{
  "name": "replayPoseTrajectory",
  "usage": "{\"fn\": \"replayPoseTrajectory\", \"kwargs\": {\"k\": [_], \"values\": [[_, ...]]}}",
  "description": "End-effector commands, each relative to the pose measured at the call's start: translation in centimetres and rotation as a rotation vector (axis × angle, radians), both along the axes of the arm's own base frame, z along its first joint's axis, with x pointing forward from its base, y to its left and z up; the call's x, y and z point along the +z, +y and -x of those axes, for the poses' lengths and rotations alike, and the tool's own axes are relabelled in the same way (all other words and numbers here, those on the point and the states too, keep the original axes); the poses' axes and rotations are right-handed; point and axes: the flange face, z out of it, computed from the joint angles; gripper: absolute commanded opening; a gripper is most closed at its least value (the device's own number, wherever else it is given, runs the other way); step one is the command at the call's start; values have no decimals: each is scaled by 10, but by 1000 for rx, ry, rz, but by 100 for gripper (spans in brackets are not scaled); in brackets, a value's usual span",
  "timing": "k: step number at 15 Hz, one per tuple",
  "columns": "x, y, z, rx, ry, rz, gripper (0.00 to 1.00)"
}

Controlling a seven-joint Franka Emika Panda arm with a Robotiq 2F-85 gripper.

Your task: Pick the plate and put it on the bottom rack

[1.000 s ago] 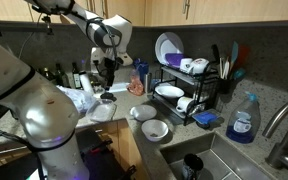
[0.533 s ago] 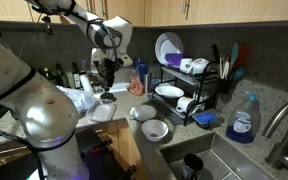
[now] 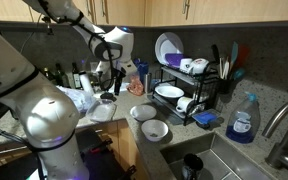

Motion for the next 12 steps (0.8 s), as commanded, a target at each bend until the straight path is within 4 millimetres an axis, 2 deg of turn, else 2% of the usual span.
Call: {"fn": "replayPoseTrajectory", "kwargs": {"k": [1, 4, 5, 7, 10, 12], "values": [[-13, 4, -12, -187, -41, -10, 100], [-30, 8, -14, -218, -11, 25, 100], [-20, 3, -15, -192, -28, 12, 100], [-30, 5, -15, -197, -2, 20, 100], [-31, 5, -15, -197, 2, 21, 100], [-38, 9, -21, -283, 8, -23, 100]]}}
